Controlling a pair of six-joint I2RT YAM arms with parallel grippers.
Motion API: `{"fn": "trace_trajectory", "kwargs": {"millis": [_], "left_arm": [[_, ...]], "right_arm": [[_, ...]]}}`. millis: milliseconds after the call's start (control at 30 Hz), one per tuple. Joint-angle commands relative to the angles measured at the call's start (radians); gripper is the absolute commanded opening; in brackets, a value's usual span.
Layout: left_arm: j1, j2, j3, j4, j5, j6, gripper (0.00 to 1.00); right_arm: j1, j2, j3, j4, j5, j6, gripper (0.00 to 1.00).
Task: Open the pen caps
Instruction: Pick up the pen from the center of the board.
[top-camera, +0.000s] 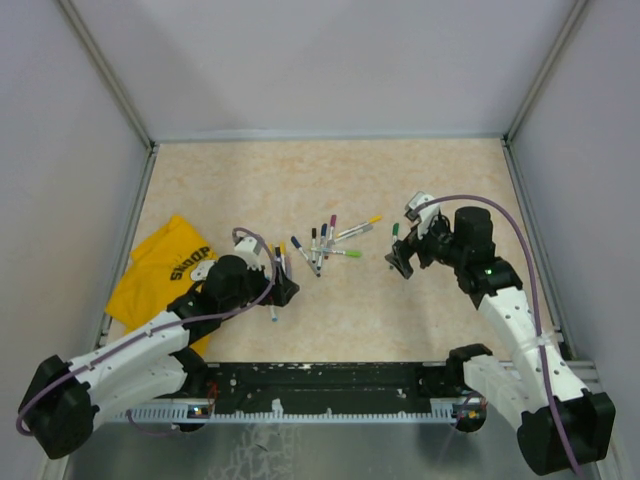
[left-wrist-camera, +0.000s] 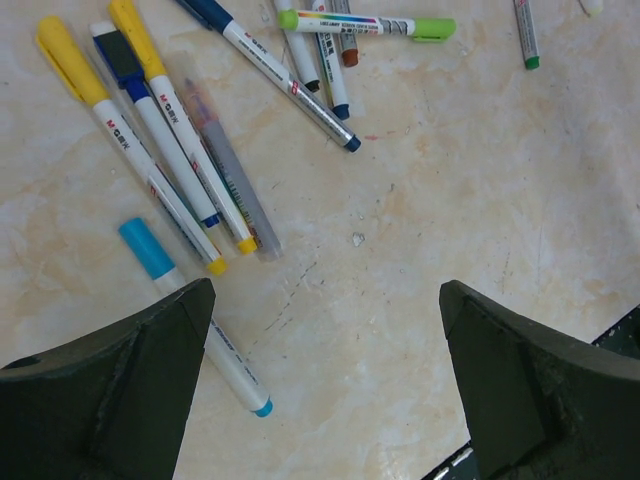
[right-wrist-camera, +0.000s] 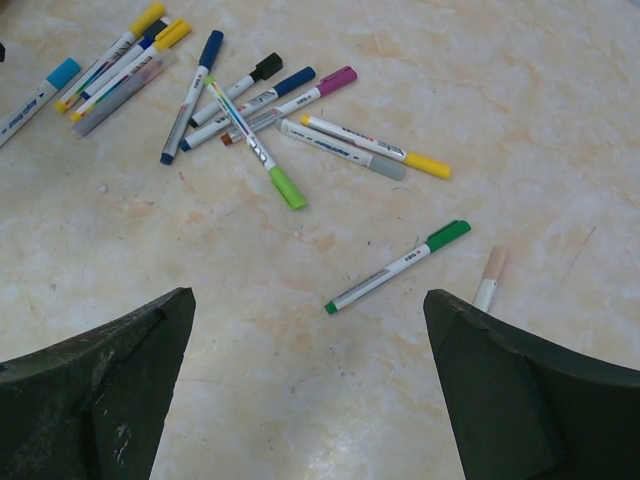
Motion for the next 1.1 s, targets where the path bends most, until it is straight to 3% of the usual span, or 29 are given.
{"fn": "trace_trajectory", "kwargs": {"millis": [0, 467, 1067], "left_arm": [[-0.003, -0.037, -0.010, 0.051, -0.040, -0.005, 1.00], [-0.003, 0.004, 0.040, -0.055, -0.051, -0.034, 1.00], [-0.004, 0.148, 0.153, -0.237, -0.130, -0.033, 0.91]], "right_arm": [[0.007, -0.006, 0.017, 0.022, -0.023, -0.023, 0.98], [0.007, -0.005, 0.018, 0.017, -0.019, -0.025, 0.99], [0.008, 0.002, 0.018, 0.015, -0.019, -0.029, 0.98]]}}
